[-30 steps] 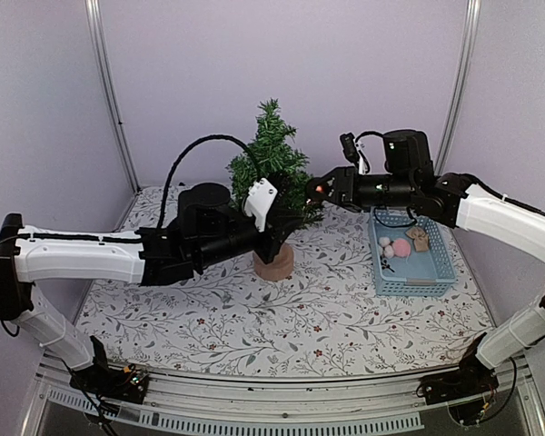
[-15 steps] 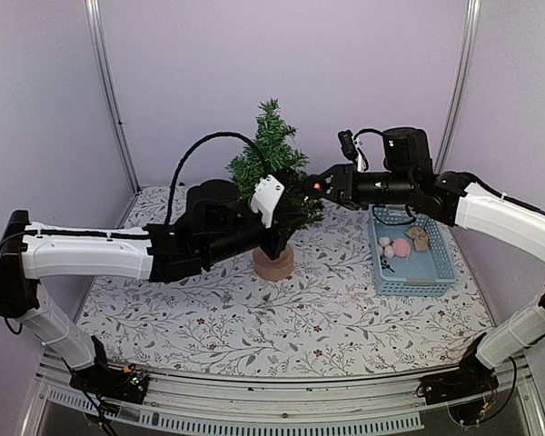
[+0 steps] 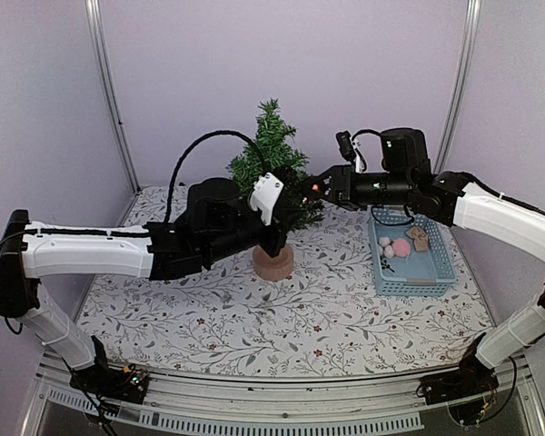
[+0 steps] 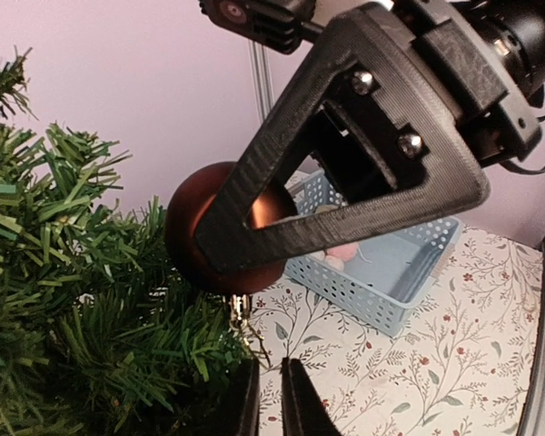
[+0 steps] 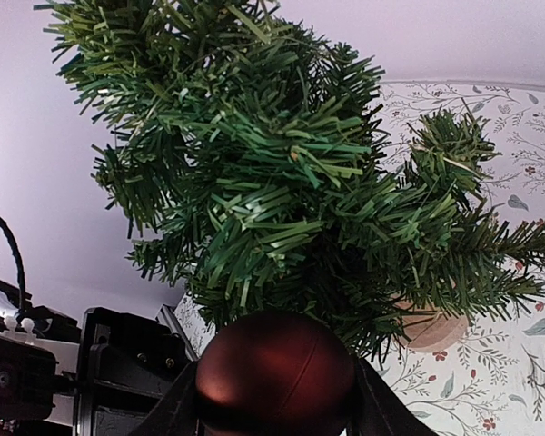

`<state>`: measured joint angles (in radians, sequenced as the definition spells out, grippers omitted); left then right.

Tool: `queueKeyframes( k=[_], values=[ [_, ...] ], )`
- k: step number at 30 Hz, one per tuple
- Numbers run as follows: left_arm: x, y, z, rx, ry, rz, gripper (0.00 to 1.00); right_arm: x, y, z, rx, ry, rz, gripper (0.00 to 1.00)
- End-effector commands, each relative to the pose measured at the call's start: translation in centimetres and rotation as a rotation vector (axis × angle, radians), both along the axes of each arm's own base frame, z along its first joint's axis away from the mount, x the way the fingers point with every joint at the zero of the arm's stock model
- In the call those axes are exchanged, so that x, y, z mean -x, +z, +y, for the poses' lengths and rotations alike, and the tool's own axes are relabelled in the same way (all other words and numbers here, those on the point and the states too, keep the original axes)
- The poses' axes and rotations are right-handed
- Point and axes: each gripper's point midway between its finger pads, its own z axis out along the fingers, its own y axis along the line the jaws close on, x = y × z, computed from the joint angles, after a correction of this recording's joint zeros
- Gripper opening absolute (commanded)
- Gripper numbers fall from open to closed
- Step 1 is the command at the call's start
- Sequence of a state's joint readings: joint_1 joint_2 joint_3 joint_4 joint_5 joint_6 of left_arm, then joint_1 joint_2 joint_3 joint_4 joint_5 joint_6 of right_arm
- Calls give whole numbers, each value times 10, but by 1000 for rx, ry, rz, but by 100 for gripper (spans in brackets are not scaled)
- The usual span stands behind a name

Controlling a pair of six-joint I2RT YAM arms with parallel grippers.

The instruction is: Decorate the small christmas tree

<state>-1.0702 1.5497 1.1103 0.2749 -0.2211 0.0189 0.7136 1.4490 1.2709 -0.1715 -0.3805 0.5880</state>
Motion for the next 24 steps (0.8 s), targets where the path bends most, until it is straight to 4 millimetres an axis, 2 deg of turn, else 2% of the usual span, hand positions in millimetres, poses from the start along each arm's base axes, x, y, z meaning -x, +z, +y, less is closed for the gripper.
queueKeyframes(
  k=[1, 5, 15, 16, 19, 24],
  values=[
    [-8, 0, 2, 0, 26, 12, 9, 2, 14, 6, -23, 23, -29, 18],
    [-9, -1, 3, -2, 28, 16, 0, 2, 12, 7, -20, 23, -25, 18],
    [-10, -4, 4, -6, 28, 20, 0, 0, 10, 6, -14, 14, -22, 18],
    [-9, -3, 4, -1, 18, 19, 1, 1, 10, 6, -13, 16, -22, 19],
    [-5, -1, 2, 30, -5, 32, 15, 1, 9, 7, -15, 21, -23, 19],
    [-9, 0, 0, 28, 11, 29, 19, 2, 10, 7, -21, 28, -23, 19]
  ],
)
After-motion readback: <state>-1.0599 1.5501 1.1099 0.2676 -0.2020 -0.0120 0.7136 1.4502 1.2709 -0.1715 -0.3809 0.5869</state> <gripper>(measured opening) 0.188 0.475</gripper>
